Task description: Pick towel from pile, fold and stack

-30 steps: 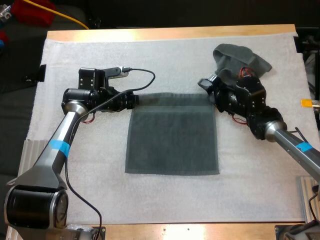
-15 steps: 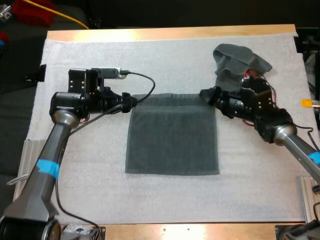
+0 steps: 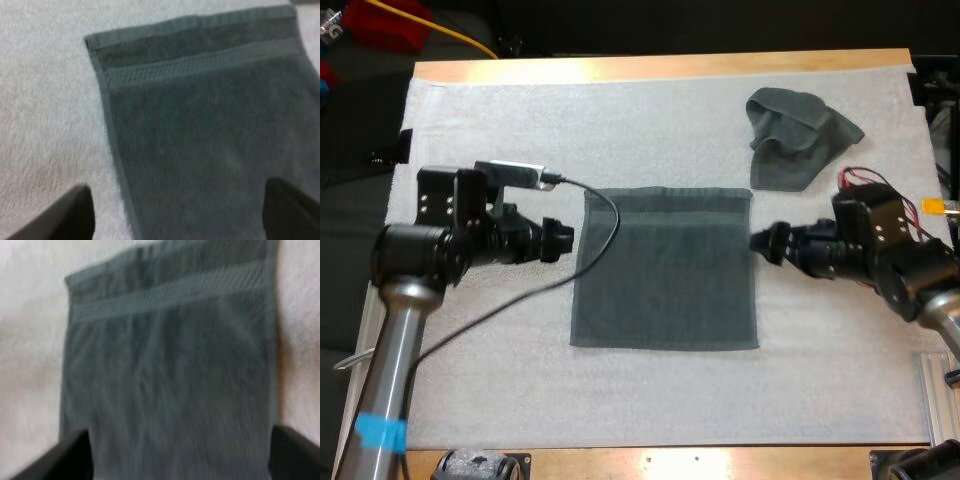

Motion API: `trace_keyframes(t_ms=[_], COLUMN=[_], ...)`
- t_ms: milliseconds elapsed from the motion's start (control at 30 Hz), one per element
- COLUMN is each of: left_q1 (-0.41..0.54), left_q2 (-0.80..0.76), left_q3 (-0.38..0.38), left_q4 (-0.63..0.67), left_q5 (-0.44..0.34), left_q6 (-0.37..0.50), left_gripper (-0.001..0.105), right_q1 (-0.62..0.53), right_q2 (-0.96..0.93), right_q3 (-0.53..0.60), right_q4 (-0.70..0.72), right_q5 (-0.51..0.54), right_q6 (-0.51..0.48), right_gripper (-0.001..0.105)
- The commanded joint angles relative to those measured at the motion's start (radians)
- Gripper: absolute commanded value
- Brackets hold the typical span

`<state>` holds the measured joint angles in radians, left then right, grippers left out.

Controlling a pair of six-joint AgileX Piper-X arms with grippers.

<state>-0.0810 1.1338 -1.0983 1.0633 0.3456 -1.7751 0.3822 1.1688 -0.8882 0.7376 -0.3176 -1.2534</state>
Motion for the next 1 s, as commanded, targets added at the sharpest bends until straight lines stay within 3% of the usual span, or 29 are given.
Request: trace_keyframes(t_ms=[0,100,233,433,567,733,767,967], left_q1=[0.003,0.003,0.003,0.003,0.003,0.003,0.003,0.003], left_q2=[-0.037,-0.111,-0.274,-0.426,-0.457,-0.458,-0.458,-0.458], left_q3=[0.013,0.058,0.156,0.222,0.243,0.247,0.247,0.247], left_q4=[0.025,0.045,0.103,0.204,0.209,0.211,0.211,0.211], left_q5=[-0.007,-0.007,-0.007,-0.007,-0.007,-0.005,-0.005,0.006], left_q6=[0.002,0.002,0.0,0.0,0.0,0.0,0.0,0.0], left_gripper=[0.067,0.067,0.067,0.067,0.067,0.067,0.067,0.067], right_q1=[-0.004,0.0,0.085,0.26,0.294,0.296,0.296,0.296], right_q2=[-0.029,-0.07,-0.156,-0.27,-0.309,-0.314,-0.314,-0.314], right_q3=[-0.002,-0.002,0.007,0.107,0.168,0.295,0.352,0.457], right_q4=[0.048,0.105,0.173,0.182,0.179,0.079,0.007,-0.163], right_q5=[0.003,0.004,0.041,0.113,0.183,0.202,0.183,0.157], right_q6=[-0.034,-0.057,-0.055,0.091,0.133,0.191,0.233,0.334], right_gripper=[0.07,0.07,0.07,0.07,0.07,0.07,0.07,0.07])
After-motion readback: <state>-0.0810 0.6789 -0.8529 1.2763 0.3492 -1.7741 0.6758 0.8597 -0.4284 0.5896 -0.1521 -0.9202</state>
